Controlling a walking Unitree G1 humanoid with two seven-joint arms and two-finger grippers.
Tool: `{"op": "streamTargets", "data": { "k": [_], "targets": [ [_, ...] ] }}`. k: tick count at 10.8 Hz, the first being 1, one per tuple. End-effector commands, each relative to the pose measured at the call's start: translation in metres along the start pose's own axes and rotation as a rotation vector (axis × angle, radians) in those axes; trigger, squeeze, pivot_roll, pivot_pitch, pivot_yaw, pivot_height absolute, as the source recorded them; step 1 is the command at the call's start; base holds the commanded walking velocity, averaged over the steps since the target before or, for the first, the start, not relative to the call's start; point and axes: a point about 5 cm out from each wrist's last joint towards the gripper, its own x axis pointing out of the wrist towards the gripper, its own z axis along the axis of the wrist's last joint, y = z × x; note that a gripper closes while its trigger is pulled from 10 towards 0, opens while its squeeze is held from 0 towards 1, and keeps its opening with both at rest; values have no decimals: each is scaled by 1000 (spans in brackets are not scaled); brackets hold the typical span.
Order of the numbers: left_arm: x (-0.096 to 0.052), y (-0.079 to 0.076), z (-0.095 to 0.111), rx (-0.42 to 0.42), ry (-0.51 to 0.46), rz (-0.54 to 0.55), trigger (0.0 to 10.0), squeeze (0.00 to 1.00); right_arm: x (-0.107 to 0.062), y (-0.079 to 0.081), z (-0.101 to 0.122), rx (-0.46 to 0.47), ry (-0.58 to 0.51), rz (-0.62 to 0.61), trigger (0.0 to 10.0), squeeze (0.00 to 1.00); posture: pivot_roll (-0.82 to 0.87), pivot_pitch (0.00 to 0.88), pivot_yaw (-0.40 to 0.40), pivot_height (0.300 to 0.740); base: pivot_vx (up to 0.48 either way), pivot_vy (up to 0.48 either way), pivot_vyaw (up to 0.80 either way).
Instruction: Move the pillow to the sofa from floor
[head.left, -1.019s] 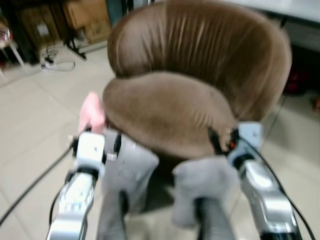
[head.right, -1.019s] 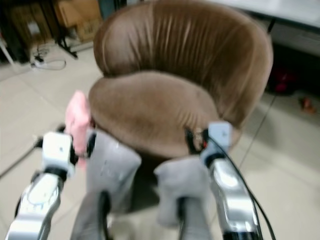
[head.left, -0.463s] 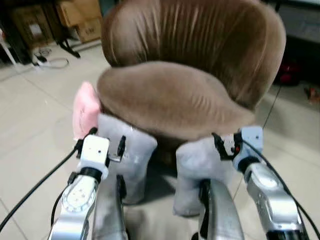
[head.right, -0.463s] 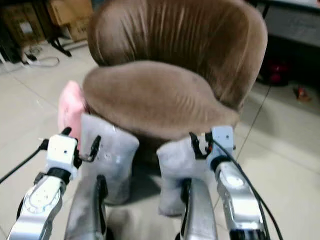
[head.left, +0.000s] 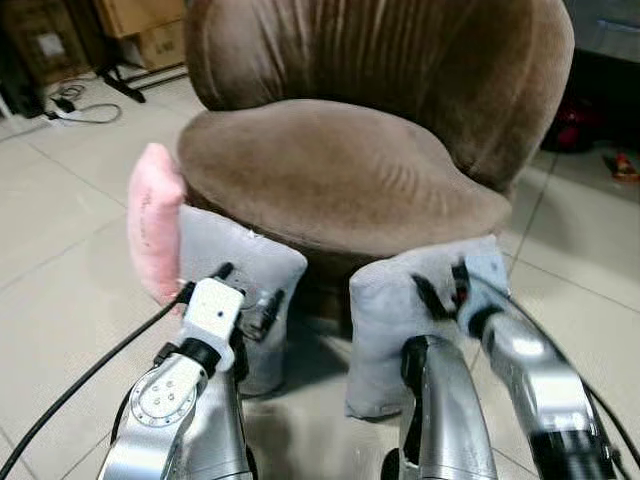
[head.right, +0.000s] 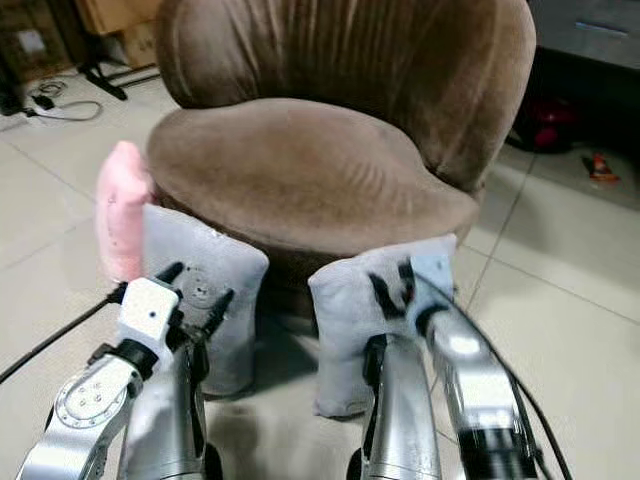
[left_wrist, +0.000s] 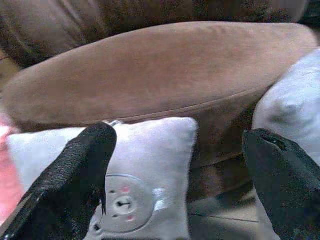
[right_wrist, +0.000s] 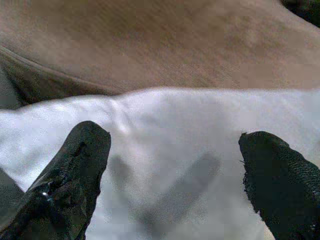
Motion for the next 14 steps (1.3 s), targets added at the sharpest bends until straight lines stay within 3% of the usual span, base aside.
{"op": "streamTargets", "data": {
  "k": [1,3,4,7,8,9,14],
  "targets": [
    [-1,-3,0,-1,-1,-40,10000,0,4,2,1,3,27,42,10000,1000,-44,0,-17,391,0,0,0],
    [-2,-8,-2,-5,14,-134,10000,0,22,0,0,-54,92,31,10000,1000,-40,0,-17,391,0,0,0],
    [-2,-12,-3,-9,22,-212,10000,0,38,-5,-4,-95,175,-48,10000,0,-34,0,-12,391,0,0,0],
    [-6,-13,-5,-2,24,-241,10000,0,51,-3,-19,-143,292,-89,10000,0,-24,0,-18,391,0,0,0],
    [-7,-13,-5,-2,26,-245,10000,0,51,-1,-24,-158,316,-75,2275,0,-23,0,-22,391,0,0,0],
    [-8,-12,-4,1,25,-248,10000,0,51,3,-30,-168,341,-54,0,0,-24,0,-23,391,0,0,0],
    [-6,-12,-1,4,23,-277,10000,0,50,1,-41,-199,369,-30,0,0,-32,0,-17,391,0,0,0]
  ]
}}
